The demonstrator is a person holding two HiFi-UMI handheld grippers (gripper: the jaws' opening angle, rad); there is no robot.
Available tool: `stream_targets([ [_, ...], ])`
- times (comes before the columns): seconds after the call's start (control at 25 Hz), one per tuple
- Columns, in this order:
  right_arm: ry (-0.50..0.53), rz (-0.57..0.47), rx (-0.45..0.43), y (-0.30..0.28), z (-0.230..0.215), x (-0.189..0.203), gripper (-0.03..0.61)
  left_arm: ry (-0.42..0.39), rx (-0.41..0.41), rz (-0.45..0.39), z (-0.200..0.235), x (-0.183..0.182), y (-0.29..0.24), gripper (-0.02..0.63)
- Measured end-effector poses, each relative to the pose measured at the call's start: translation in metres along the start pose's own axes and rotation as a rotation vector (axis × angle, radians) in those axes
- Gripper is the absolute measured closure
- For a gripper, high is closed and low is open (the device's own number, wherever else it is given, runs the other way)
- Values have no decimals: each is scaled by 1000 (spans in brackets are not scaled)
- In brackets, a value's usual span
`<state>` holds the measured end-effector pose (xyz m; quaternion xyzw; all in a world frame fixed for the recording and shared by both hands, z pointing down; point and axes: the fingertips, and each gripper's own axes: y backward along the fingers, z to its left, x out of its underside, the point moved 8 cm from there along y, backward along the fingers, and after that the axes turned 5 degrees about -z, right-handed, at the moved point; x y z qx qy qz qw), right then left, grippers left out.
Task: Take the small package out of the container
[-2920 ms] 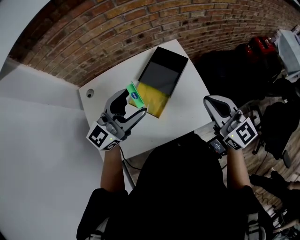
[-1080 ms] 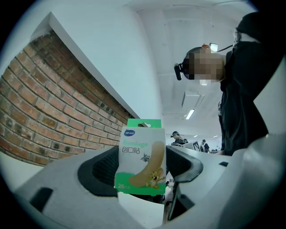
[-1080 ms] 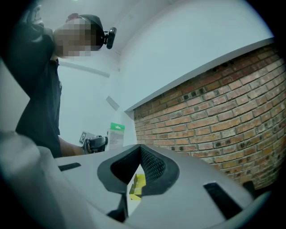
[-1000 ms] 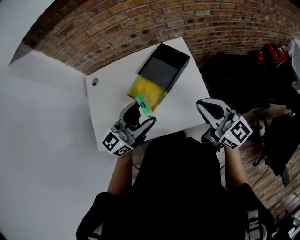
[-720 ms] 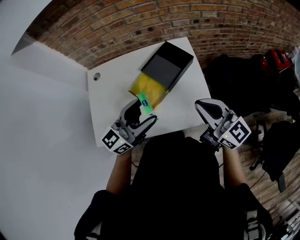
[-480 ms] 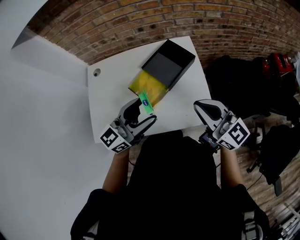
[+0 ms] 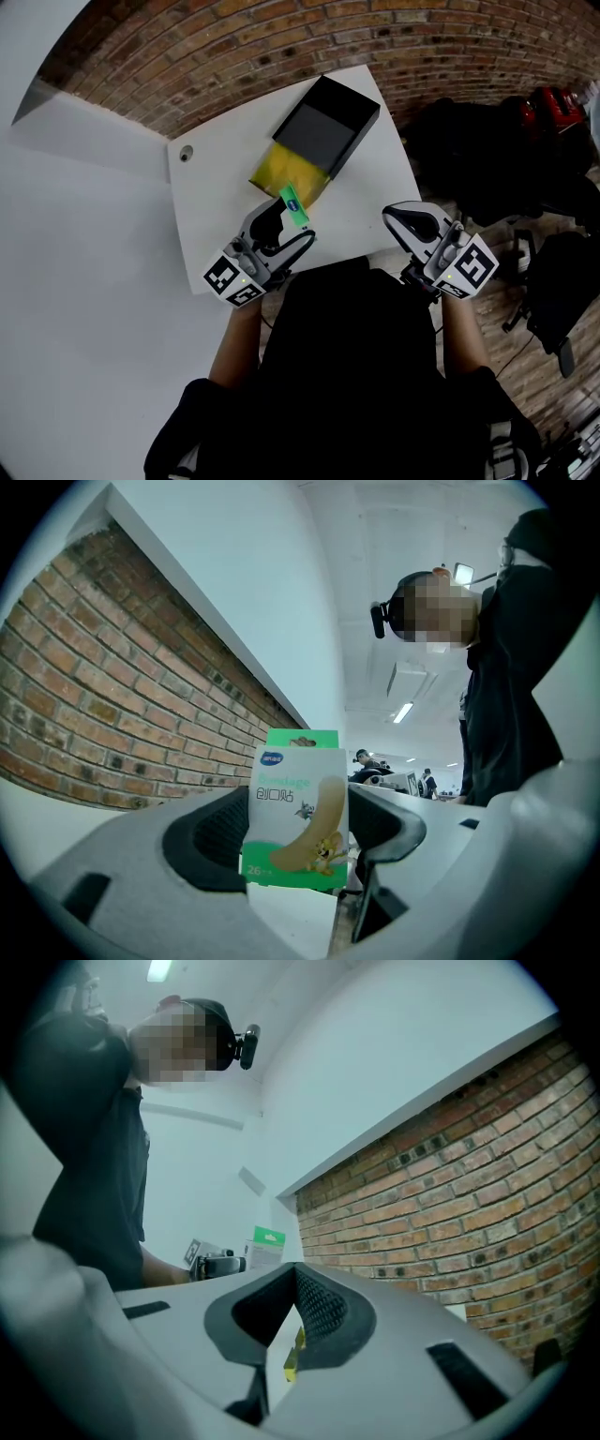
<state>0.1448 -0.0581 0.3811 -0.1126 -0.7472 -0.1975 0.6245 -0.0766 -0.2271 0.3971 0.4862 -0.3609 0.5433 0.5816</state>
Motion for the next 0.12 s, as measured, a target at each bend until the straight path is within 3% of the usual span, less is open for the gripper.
stream_targets([
  [0.12, -2, -6, 5, 2, -1, 1, 574, 20, 0, -2, 0, 2, -1, 290],
])
